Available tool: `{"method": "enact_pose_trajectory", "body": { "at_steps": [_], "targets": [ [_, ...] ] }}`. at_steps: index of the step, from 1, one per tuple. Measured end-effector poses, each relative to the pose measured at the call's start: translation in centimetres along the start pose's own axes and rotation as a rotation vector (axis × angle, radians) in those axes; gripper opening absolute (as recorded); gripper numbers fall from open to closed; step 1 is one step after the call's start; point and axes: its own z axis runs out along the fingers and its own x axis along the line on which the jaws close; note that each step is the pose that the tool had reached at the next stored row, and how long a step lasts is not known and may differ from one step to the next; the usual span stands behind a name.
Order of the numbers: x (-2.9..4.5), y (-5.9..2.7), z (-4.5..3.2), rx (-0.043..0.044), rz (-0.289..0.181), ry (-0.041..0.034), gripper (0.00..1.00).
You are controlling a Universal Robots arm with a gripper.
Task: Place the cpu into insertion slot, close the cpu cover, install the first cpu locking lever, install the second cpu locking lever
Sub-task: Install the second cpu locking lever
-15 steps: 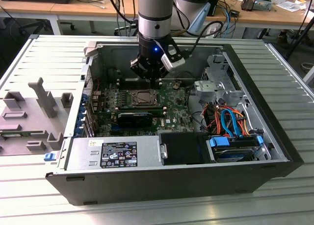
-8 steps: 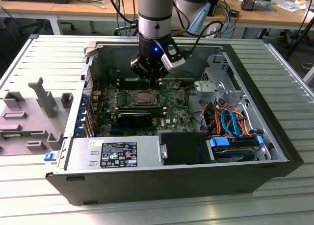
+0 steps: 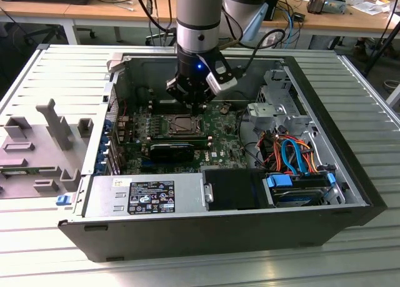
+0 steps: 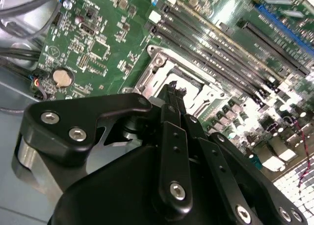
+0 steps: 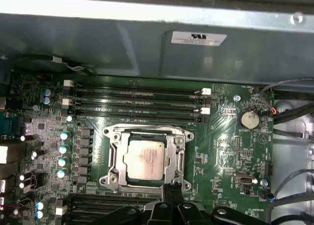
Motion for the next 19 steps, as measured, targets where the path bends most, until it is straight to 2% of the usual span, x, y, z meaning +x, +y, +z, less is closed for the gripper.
{"method": "enact_pose_trajectory", "body": {
  "at_steps": [4, 9, 13, 17, 19],
  "targets": [
    [-0.11, -0.94, 0.05, 0.0, 0.001, 0.0002, 0.11],
    [-0.51, -1.58, 0.27, 0.0002, 0.002, 0.0003, 0.11],
    [-0.52, -2.23, 0.67, 0.0001, 0.002, 0.0003, 0.11],
    [-0.59, -2.36, 1.09, 0.0001, 0.002, 0.0003, 0.11],
    [-0.68, -2.37, 1.7, 0.0, 0.003, 0.0007, 0.11]
  ]
}}
